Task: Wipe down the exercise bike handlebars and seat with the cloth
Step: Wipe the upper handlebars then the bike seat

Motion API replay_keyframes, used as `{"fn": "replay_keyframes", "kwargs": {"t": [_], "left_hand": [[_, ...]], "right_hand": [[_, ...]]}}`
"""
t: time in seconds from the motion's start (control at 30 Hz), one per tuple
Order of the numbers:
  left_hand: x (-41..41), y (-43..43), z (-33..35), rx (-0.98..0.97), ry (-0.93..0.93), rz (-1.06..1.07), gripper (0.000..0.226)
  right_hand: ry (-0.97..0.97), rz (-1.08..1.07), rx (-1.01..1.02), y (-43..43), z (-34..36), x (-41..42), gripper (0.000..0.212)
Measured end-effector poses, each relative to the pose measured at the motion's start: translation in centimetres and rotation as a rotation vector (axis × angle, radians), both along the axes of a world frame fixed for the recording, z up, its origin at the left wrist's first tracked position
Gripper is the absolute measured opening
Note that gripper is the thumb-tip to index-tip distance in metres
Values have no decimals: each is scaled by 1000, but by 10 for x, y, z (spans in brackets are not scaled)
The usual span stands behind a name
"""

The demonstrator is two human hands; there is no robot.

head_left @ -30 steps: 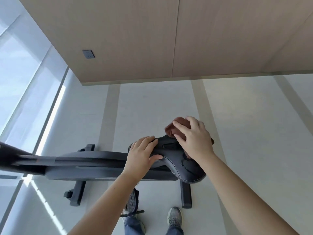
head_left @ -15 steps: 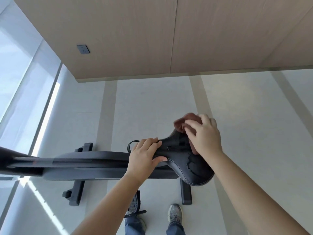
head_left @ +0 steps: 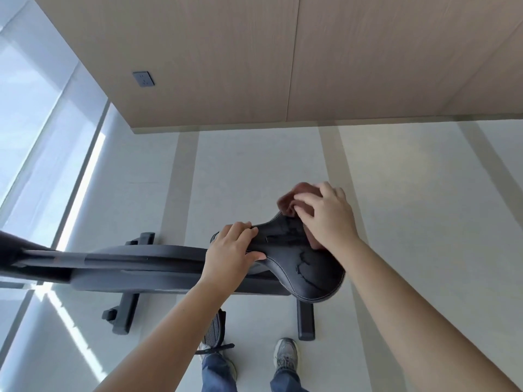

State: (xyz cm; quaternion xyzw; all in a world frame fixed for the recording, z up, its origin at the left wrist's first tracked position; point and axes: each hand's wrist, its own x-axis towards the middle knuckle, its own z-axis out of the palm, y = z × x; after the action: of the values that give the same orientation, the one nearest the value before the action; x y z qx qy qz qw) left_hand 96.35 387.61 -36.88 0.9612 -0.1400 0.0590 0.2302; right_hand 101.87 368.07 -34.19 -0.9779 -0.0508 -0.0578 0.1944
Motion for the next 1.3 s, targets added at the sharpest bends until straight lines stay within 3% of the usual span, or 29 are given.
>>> {"fn": "replay_keyframes", "kwargs": {"t": [0.1,0.3,0.5,0.63,0.83,0.97,1.03,1.3], "left_hand": [[-1,-1,0,-26,7,39,47],[-2,-1,-4,-57,26,70,48],[-3,6,-7,-215,152,151,61],[-11,23,-9,-221,168,204,61],[-22,57,-7,-119,169,266,59],[-36,64,-11,-117,155,272,54],[-43,70,-12,-114,140,301,54],[-57,75,-9,-140,147,278,56]], "right_hand": [[116,82,-31,-1,0,19,23],[-90,204,-5,-7,-1,-77,19],[-59,480,-86,14,3,-48,22],[8,599,-104,28,4,-35,25],[-73,543,-41,0,-6,-54,23],[-101,613,-70,73,-4,-31,29],[-11,638,-95,96,-2,-22,31],[-80,555,-108,14,-4,-58,27]]}}
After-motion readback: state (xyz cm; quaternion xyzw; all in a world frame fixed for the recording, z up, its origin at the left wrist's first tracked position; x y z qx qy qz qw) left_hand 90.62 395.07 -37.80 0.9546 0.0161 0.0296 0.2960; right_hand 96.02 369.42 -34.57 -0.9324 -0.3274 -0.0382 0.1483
